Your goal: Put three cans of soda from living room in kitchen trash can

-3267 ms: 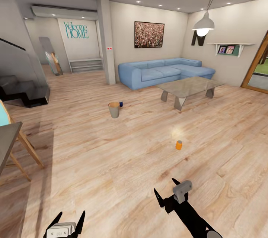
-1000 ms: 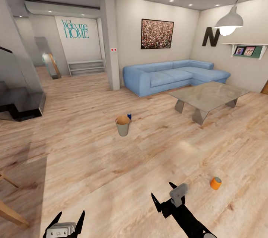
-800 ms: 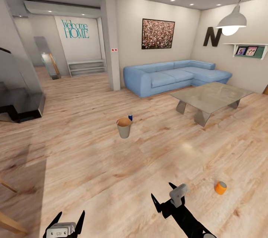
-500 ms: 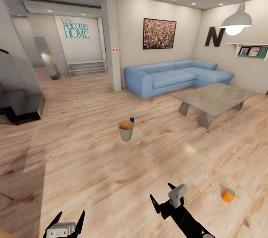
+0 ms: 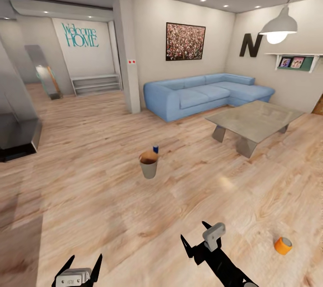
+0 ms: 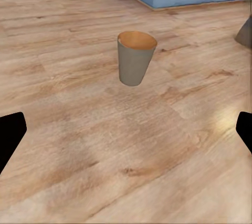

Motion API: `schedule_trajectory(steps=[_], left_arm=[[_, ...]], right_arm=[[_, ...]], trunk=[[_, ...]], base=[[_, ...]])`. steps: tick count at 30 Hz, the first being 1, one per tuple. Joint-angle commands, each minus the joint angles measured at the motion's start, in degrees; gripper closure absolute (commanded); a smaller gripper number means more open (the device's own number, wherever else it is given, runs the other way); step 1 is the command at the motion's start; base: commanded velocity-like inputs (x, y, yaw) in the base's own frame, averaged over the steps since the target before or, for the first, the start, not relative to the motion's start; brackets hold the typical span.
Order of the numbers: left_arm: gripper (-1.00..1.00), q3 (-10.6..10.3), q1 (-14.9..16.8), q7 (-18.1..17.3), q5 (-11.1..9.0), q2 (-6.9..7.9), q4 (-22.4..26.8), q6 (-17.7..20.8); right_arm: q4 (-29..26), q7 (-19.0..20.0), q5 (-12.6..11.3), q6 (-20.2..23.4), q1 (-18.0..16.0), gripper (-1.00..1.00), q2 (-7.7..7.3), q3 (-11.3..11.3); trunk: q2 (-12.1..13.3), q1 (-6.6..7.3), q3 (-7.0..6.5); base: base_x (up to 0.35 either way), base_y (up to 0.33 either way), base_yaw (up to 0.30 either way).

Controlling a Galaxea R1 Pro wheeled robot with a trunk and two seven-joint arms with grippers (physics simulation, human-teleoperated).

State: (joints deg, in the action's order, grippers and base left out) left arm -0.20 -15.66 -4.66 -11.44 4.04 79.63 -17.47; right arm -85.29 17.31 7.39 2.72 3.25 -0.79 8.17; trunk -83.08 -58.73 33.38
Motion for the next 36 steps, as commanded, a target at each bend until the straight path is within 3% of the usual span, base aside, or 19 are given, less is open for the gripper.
schedule_trajectory(steps=[1,12,36], left_arm=[[-1.0,0.01,0.0,0.0,-0.01,0.0,0.0,0.0],[-1.0,0.02,0.01,-0.01,-0.22,0.0,-0.17,0.06],[-1.0,0.02,0.01,-0.07,-0.16,0.0,-0.79,-0.02]], right_arm=[[0.05,0.0,0.0,0.0,0.0,-1.0,0.0,0.0],[0.22,-0.01,0.07,-0.08,0.0,-1.0,0.0,0.0],[0.51,-0.48,-0.01,-0.08,0.0,-1.0,0.0,-0.02]], trunk=[[0.0,0.0,-0.05],[0.0,0.0,-0.53],[0.0,0.0,-0.56]], base=[[0.297,0.151,-0.209],[0.296,0.151,-0.156],[0.294,0.153,-0.005]])
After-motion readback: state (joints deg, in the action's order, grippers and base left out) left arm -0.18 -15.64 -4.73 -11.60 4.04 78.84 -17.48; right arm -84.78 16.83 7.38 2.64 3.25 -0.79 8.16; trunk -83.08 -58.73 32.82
